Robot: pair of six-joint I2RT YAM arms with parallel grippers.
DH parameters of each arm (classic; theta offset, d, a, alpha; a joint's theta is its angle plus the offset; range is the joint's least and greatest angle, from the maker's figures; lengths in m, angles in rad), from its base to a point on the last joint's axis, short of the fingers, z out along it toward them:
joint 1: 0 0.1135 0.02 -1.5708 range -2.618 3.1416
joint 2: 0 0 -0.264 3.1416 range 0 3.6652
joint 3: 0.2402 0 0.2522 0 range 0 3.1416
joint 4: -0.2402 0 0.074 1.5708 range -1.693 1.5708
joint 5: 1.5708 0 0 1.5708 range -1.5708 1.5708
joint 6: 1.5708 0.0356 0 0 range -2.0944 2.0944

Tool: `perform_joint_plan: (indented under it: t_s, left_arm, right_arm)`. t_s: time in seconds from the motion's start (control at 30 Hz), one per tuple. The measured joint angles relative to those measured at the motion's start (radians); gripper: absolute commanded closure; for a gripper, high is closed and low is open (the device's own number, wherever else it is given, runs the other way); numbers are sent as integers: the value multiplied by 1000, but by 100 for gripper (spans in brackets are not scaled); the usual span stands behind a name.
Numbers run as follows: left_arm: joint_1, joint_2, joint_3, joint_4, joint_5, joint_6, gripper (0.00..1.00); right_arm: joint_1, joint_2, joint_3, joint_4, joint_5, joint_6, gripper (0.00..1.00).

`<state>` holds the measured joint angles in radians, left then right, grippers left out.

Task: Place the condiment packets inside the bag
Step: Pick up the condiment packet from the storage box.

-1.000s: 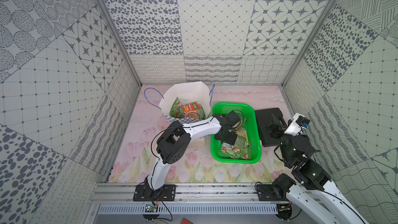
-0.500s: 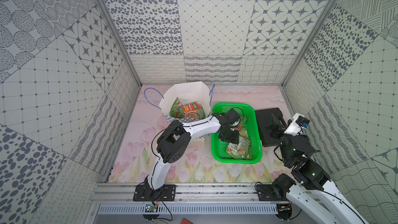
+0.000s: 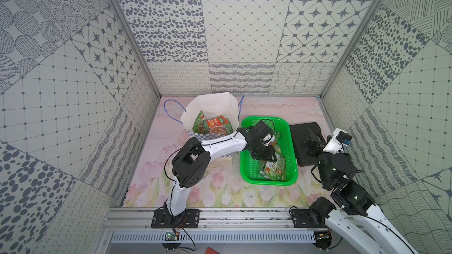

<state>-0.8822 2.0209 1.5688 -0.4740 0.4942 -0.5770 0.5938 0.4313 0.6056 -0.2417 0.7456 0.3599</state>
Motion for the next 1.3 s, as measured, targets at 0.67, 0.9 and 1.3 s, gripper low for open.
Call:
perform_joint_plan:
  t_s: [0.67, 0.9, 1.3]
  left_arm:
    - [-92, -184, 48, -76, -150, 29, 100]
    - [-108, -412, 18, -95, -242, 58, 100]
    - [-136, -811, -40, -121, -605, 187, 100]
  right_arm:
    - [-1, 2, 0, 7, -3, 0, 3]
    - [-1, 30, 0, 7, -5, 10, 3]
    - [-2, 95, 0, 16, -35, 26, 3]
